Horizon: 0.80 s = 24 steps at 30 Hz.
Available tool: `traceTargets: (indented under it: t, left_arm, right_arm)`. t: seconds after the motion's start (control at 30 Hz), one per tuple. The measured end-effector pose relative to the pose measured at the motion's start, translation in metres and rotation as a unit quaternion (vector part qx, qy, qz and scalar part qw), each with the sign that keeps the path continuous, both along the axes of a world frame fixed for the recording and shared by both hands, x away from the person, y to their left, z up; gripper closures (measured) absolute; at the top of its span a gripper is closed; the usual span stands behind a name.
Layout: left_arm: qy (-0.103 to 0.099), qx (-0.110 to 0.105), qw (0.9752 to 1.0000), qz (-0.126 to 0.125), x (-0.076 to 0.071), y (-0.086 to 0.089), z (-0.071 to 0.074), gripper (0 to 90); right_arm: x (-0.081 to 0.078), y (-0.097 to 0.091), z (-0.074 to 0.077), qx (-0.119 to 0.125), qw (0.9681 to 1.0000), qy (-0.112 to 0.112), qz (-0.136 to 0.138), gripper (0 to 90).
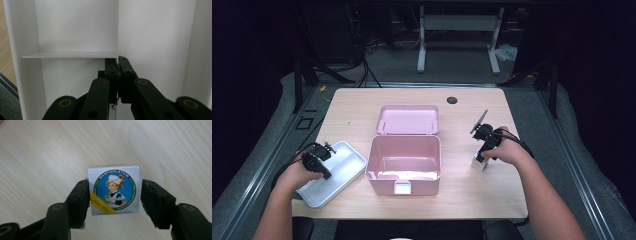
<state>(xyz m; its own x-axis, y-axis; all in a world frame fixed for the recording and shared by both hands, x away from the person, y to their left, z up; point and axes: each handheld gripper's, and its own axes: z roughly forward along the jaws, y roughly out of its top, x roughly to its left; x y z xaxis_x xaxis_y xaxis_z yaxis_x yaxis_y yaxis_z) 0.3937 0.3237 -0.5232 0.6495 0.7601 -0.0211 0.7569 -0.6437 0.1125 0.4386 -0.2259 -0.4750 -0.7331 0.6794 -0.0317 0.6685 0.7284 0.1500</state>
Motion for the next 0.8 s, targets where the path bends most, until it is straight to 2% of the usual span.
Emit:
traceTargets:
  t: [0.33,0.8]
  left_arm:
    - [0.002,0.002,1.0,0.0,-0.0015,-0.003,0.0,79.9]
    - [-0.002,-0.002,1.0,-0.003,-0.0025,-0.0022,-0.0001,79.1]
  right_arm:
    - [0.0007,0.0011,0.0002,-0.002,1.0,0.008,0.002,45.0]
    - [0.0008,0.0015,0.004,-0.004,0.9999,0.009,-0.002,45.5]
